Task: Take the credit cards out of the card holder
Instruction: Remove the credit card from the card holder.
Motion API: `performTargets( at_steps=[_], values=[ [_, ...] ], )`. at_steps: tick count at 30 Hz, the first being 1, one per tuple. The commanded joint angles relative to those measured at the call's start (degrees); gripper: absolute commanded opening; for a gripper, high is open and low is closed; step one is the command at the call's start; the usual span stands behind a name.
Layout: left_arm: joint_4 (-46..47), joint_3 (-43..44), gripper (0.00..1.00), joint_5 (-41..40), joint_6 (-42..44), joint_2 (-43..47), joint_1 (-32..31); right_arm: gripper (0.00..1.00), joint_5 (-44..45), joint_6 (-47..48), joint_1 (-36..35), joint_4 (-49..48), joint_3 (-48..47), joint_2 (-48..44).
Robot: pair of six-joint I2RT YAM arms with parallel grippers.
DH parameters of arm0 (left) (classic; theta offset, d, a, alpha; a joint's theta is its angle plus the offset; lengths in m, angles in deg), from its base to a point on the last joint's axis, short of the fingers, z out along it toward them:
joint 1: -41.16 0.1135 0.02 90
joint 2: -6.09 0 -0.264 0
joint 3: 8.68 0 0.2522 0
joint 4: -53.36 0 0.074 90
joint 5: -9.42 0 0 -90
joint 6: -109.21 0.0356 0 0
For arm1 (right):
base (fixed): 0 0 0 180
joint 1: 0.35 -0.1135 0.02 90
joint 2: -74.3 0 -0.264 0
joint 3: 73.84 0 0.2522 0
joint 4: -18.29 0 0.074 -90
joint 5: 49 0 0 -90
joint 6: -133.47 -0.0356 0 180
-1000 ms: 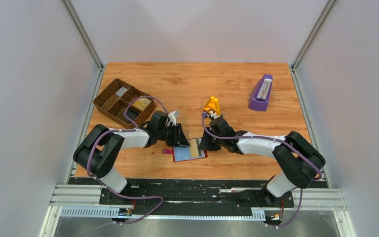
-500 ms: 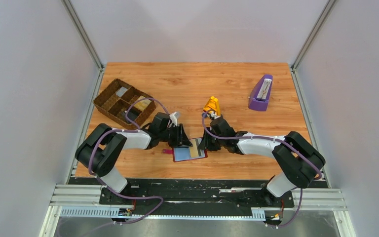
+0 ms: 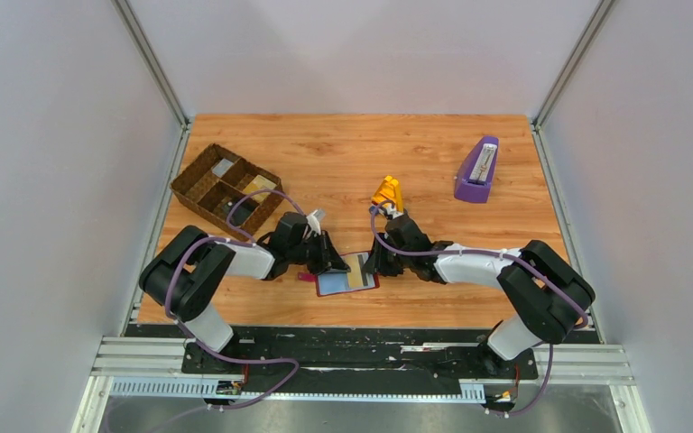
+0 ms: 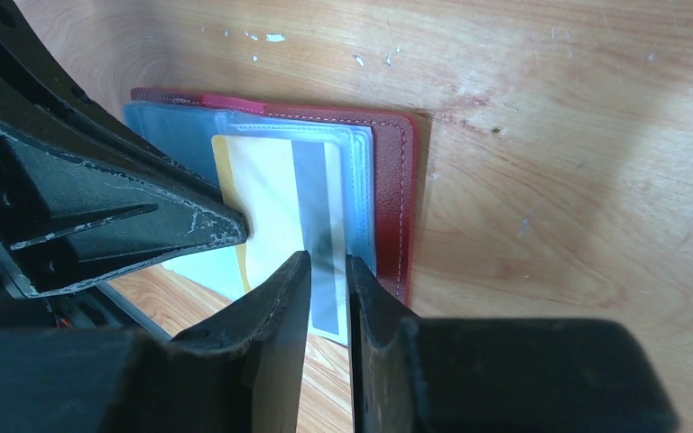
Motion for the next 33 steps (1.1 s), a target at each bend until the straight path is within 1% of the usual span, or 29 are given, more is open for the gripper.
performTargets(
  at_steps=[1,2,4,9,13,23,24,26,28,31,33],
  values=[
    [2.6,0.1,0.11,0.7,-2.2,2.4,-0.6,0.22,0.5,-0.3,-0.1,0.1,1.7,0.8],
    [2.2,0.1,0.05,0.2,-2.0,2.8,-0.7,0.22,0.6,-0.4,-0.1,0.1,1.7,0.8],
    [0.7,0.1,0.00,-0.3,-1.6,3.7,-0.7,0.22,0.7,-0.4,-0.1,0.1,1.7,0.8],
    [-5.1,0.7,0.00,-2.1,0.4,5.5,-0.6,0.22,0.7,-0.3,0.3,0.1,1.7,0.7],
    [-10.7,1.4,0.00,-5.2,2.4,7.8,-0.5,0.22,0.9,0.1,0.8,0.3,1.8,0.3],
    [-23.6,4.4,0.00,-10.9,7.1,16.4,-0.6,0.22,1.8,1.7,1.7,1.8,0.6,-0.8],
    [-26.0,4.9,0.00,-11.6,7.4,17.1,-0.6,0.22,2.2,2.3,1.7,1.9,0.2,-1.2],
    [-28.7,5.5,0.00,-13.2,8.2,19.3,-0.6,0.22,3.5,3.8,1.7,4.5,-0.8,-2.6],
    [-30.7,6.2,0.00,-14.4,8.4,21.3,-0.5,0.23,4.2,6.4,1.6,5.1,-1.6,-4.7],
    [-32.7,7.2,0.00,-14.5,7.3,23.9,-0.5,0.25,3.7,12.1,1.4,2.9,-1.6,-8.8],
    [-34.0,8.0,0.00,-14.3,6.1,25.2,-0.5,0.27,4.1,16.6,0.7,-1.2,-0.6,-11.9]
  ],
)
